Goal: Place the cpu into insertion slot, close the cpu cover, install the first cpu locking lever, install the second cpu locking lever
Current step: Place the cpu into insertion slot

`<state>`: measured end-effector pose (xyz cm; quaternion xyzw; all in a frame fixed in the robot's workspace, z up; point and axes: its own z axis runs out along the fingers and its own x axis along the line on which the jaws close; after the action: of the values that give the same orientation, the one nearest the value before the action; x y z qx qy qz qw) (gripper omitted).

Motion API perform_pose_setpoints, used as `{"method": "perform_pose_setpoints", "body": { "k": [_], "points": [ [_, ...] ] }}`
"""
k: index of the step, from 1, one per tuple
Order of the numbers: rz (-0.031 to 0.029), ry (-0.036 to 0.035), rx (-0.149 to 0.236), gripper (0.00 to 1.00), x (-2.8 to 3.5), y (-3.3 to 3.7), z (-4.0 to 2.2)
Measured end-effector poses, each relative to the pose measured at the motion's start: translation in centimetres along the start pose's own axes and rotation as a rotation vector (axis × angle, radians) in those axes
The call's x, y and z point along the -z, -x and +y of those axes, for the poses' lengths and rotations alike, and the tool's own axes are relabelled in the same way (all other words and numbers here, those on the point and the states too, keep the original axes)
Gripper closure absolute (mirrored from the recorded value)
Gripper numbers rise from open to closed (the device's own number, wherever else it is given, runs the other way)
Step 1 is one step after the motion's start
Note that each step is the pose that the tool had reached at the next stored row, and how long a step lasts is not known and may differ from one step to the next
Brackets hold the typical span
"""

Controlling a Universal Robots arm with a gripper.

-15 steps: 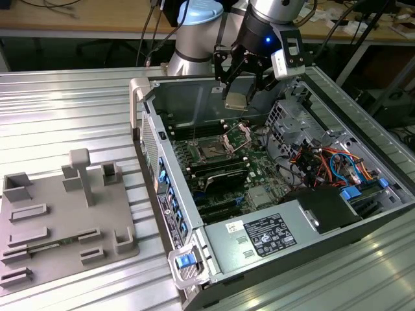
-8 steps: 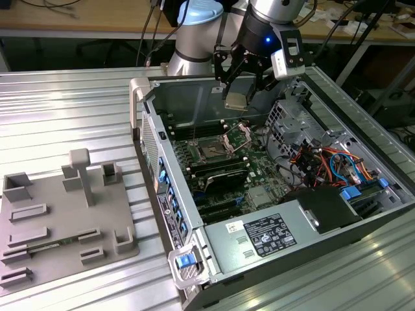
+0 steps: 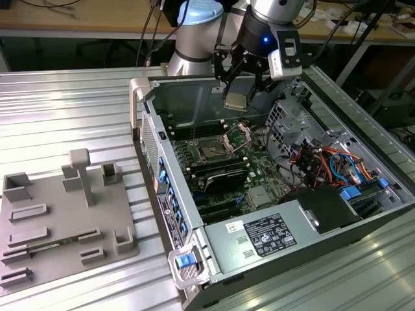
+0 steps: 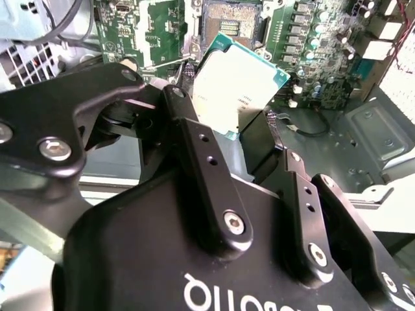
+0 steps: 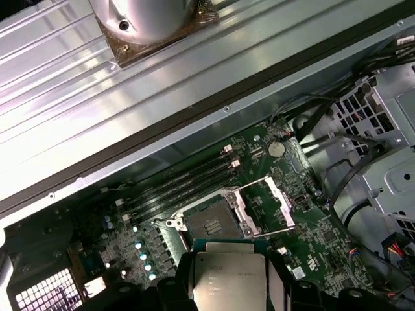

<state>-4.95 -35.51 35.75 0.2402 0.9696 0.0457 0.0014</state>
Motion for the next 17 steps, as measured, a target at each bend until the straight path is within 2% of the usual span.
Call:
{"method": "perform_pose_setpoints", "body": {
  "k": [17],
  "points": [
    [-0.0166,0.0037,-0.186,0.46,-0.36,-0.16,-0.12]
  ]
}}
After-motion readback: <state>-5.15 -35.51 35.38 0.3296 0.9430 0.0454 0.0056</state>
